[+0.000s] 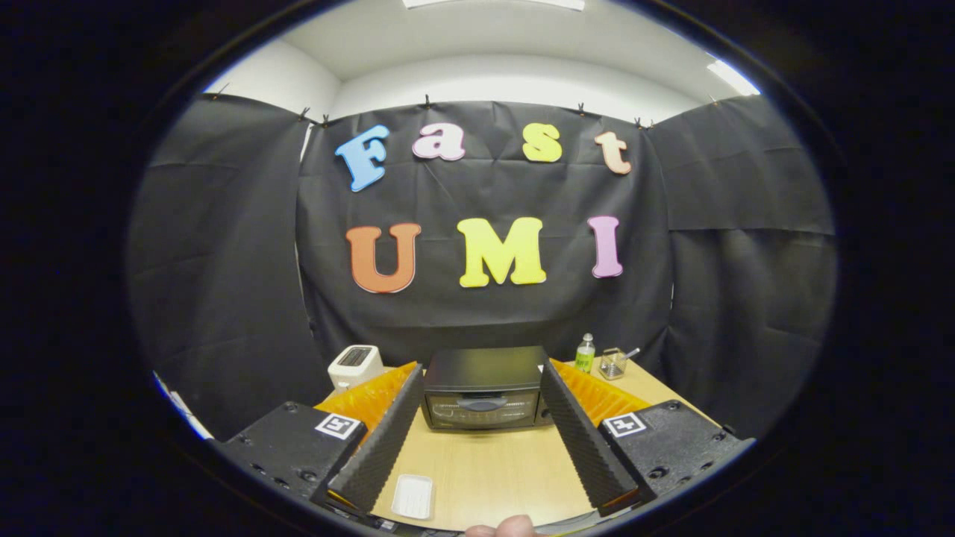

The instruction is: Open the toaster oven, put the food inside, and close the toaster oven door.

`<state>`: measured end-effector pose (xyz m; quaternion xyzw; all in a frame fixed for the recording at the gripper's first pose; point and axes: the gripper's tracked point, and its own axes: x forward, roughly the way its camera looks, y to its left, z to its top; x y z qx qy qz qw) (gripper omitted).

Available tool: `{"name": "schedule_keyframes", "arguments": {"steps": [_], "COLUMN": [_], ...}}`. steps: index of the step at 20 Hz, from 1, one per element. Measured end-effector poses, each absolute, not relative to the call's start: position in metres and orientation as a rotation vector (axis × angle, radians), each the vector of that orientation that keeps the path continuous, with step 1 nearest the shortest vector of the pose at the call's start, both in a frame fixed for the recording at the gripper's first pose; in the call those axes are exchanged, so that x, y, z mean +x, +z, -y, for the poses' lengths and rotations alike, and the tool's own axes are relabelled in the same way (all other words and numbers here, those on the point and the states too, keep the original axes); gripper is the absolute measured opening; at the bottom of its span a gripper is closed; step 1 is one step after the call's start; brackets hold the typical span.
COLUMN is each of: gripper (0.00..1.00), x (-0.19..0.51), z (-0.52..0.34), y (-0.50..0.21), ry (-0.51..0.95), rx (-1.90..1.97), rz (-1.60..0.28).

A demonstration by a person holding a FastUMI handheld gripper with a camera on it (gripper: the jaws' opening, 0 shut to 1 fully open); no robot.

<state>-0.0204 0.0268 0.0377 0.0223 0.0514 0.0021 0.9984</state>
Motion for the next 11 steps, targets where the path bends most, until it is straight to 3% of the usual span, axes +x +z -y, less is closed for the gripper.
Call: {"name": "schedule_keyframes", "arguments": {"steps": [11], "gripper": [1.0], "x": [0.006], "z": [-0.046], "y": [0.052], "ry": [0.053], "rx": [0.043], "rz": [-0.105]}}
